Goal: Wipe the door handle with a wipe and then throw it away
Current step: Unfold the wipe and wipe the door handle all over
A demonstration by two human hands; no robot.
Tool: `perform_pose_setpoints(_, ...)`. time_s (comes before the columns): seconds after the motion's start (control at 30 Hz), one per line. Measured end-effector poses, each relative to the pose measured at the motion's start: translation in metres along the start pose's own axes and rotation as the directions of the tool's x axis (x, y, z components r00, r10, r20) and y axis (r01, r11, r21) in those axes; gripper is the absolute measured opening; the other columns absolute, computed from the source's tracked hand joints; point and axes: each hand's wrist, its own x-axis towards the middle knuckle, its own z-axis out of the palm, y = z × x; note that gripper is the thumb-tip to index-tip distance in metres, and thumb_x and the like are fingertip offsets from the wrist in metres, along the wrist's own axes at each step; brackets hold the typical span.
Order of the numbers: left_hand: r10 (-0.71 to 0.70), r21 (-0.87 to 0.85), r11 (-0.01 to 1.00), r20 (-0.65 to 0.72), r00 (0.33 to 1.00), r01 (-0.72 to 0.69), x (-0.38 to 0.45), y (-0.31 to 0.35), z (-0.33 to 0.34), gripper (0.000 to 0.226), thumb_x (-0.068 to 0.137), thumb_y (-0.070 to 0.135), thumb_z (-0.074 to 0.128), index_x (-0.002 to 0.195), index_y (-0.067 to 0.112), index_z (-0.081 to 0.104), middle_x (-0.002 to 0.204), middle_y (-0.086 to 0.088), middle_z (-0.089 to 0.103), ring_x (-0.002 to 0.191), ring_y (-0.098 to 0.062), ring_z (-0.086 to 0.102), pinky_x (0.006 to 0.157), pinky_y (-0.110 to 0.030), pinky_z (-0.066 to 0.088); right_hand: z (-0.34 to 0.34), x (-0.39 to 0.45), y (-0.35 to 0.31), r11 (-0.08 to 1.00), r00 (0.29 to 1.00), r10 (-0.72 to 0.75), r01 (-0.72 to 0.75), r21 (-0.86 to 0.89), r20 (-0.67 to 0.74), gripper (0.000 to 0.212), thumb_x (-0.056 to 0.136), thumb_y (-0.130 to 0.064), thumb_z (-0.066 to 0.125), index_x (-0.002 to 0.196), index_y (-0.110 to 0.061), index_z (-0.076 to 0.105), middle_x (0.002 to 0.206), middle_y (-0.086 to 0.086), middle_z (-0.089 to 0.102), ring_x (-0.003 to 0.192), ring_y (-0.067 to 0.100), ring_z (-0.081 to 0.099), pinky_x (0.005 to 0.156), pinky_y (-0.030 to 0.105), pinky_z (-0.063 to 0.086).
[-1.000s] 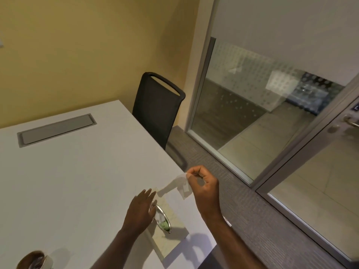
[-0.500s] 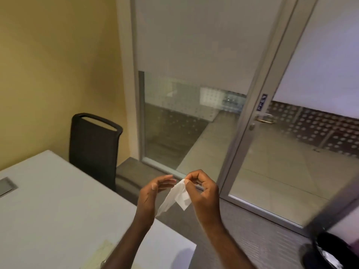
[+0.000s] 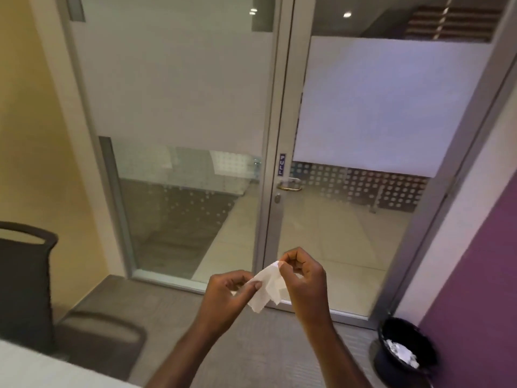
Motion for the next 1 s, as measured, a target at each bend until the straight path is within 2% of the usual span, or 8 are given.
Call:
perform_pose_setpoints(0.13,-0.007,-0.023,1.0,0.009,1.0,0.007,0.039,0.002,0.05,0.023,0.087,0.032,0.069,0.081,0.014,0.081,0.078,-0.011,0.076,0.069,-0.01,0.064,0.062,-0.029,0.048,-0.055,0.037,0.035,0.994,0.995,0.1,-0.1,0.032,0.002,0.019,0.082,-0.002,0.064,0.068,-0.015,0.062,0.06,-0.01,0.06,0.057,0.005,0.051,0.055,0.019,0.041)
perform_pose_setpoints(0.37,-0.023,-0.136,0.991,-0.062,0.998,0.014,0.092,0.005,0.11,0.038,0.072,0.05,0.07,0.071,0.013,0.076,0.069,-0.002,0.074,0.063,-0.008,0.064,0.06,-0.02,0.05,-0.111,0.085,0.083,0.967,0.961,0.252,-0.255,0.012,0.112,0.012,0.09,0.003,0.062,0.082,-0.003,0.07,0.078,0.004,0.071,0.075,0.015,0.062,0.071,0.03,0.047)
perform_pose_setpoints(0.5,-0.07,-0.11,0.992,-0.016,0.997,0.068,0.128,-0.001,0.125,0.038,0.073,0.044,0.074,0.064,0.008,0.066,0.06,0.004,0.061,0.058,-0.01,0.054,0.056,-0.024,0.042,-0.116,0.107,0.097,0.989,0.99,0.141,-0.141,-0.045,0.012,0.011,0.094,-0.013,0.067,0.087,-0.017,0.074,0.087,-0.003,0.077,0.085,0.013,0.07,0.079,0.031,0.053)
perform_pose_setpoints(0.63,-0.117,-0.072,0.989,0.14,0.983,0.128,0.169,-0.013,0.125,0.035,0.079,0.034,0.075,0.068,0.003,0.064,0.065,-0.008,0.063,0.059,-0.02,0.06,0.054,-0.033,0.049,-0.102,0.131,0.111,0.996,0.979,0.072,-0.061,-0.066,0.189,0.009,0.091,-0.023,0.074,0.099,-0.028,0.077,0.098,-0.012,0.078,0.098,0.007,0.071,0.085,0.034,0.055)
perform_pose_setpoints(0.7,-0.155,-0.073,0.982,0.23,0.961,0.176,0.193,-0.024,0.121,0.029,0.081,0.033,0.077,0.069,0.009,0.066,0.064,-0.007,0.065,0.052,-0.016,0.063,0.043,-0.025,0.047,-0.091,0.147,0.124,0.994,0.953,0.055,-0.025,-0.105,0.297,0.015,0.091,-0.028,0.074,0.104,-0.034,0.076,0.104,-0.018,0.076,0.103,0.005,0.069,0.089,0.034,0.053)
perform_pose_setpoints(0.77,-0.173,-0.059,0.978,0.301,0.938,0.199,0.219,-0.039,0.115,0.024,0.082,0.033,0.077,0.069,0.016,0.067,0.062,-0.005,0.066,0.048,-0.014,0.063,0.038,-0.02,0.043,-0.076,0.167,0.138,0.993,0.929,0.071,-0.031,-0.116,0.363,0.015,0.09,-0.025,0.073,0.102,-0.035,0.076,0.101,-0.016,0.077,0.098,0.004,0.069,0.088,0.033,0.054)
perform_pose_setpoints(0.87,-0.181,-0.031,0.979,0.351,0.919,0.204,0.261,-0.068,0.107,0.03,0.08,0.04,0.079,0.071,0.013,0.068,0.065,-0.005,0.067,0.051,-0.015,0.061,0.038,-0.02,0.04,-0.054,0.202,0.164,0.994,0.922,0.105,-0.088,-0.063,0.373,0.004,0.09,-0.021,0.074,0.088,-0.023,0.076,0.082,-0.007,0.075,0.076,0.008,0.066,0.071,0.027,0.051)
perform_pose_setpoints(1.0,-0.198,-0.01,0.975,0.416,0.888,0.222,0.326,-0.109,0.092,0.034,0.077,0.043,0.082,0.074,0.011,0.07,0.065,-0.004,0.064,0.052,-0.014,0.057,0.04,-0.02,0.038,-0.024,0.254,0.196,0.99,0.933,0.143,-0.131,-0.058,0.331,0.019,0.096,-0.022,0.069,0.079,-0.014,0.074,0.068,-0.007,0.065,0.063,0.005,0.053,0.058,0.021,0.039)
